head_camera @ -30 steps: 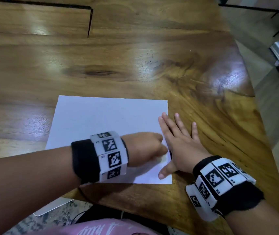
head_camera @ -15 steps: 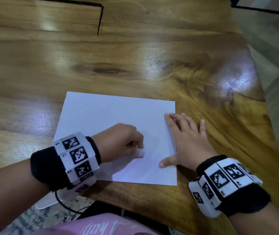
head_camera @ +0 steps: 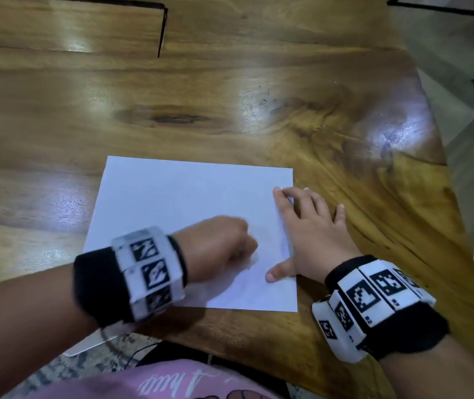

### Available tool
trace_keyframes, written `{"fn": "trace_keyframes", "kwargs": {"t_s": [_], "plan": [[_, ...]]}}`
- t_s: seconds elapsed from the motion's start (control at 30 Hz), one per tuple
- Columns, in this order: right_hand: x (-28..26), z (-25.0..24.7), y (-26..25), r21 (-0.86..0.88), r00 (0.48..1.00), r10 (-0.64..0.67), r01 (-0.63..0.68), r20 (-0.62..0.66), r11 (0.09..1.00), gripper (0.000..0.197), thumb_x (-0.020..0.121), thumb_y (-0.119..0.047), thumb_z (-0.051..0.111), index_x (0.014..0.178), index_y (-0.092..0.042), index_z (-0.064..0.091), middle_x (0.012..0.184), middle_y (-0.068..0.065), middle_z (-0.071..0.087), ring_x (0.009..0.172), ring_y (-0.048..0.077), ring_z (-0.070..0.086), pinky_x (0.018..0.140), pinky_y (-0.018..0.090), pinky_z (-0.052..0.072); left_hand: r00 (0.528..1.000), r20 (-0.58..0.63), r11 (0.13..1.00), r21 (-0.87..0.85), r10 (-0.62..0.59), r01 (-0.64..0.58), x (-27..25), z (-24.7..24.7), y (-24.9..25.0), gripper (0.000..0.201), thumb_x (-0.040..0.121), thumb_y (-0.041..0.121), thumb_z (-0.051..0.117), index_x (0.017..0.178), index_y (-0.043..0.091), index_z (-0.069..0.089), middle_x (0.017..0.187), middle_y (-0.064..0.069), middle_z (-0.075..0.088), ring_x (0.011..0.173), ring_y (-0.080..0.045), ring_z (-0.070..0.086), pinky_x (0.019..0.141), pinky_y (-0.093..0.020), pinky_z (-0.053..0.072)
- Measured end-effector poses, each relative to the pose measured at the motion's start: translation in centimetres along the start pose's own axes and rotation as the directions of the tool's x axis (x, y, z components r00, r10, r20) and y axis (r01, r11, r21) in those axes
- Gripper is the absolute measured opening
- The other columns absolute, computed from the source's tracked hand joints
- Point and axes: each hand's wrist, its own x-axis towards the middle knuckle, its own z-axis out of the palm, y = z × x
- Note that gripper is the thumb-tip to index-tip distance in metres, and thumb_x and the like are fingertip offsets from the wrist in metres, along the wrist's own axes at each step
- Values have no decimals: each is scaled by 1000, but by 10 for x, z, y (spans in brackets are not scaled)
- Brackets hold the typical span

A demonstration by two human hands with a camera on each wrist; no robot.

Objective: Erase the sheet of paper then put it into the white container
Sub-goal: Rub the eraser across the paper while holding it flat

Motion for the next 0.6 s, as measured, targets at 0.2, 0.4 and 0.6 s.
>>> {"fn": "trace_keyframes", "kwargs": {"t_s": [0.2,0.4,0.6], "plan": [[-1,-1,-2,-5,1000,4,-4,0,1000,138,53,-66,77,147,-31,-19,149,-14,-11,143,19,-16,111,65,-3,999,-49,997,81,-9,13,18,-22,3,18,78,20,51,78,5,62,83,-11,60,82,-28,56,72,-30,43],[-2,-1,-2,6,1000,9,-9,5,1000,139,53,-66,77,147,-32,-19,148,-15,-10,143,18,-17,111,64,-4,993,-108,977,212,39,-16,28,-29,5,11,78,19,49,70,13,54,79,-6,46,77,-28,52,70,-34,40],[-2,-1,-3,11,1000,13,-13,16,1000,138,54,-64,78,147,-31,-20,149,-15,-13,143,20,-19,111,64,-5,988,109,975,183,108,-126,-9,-3,-14,21,82,14,51,63,24,51,63,11,45,63,-10,44,67,-17,35]]}}
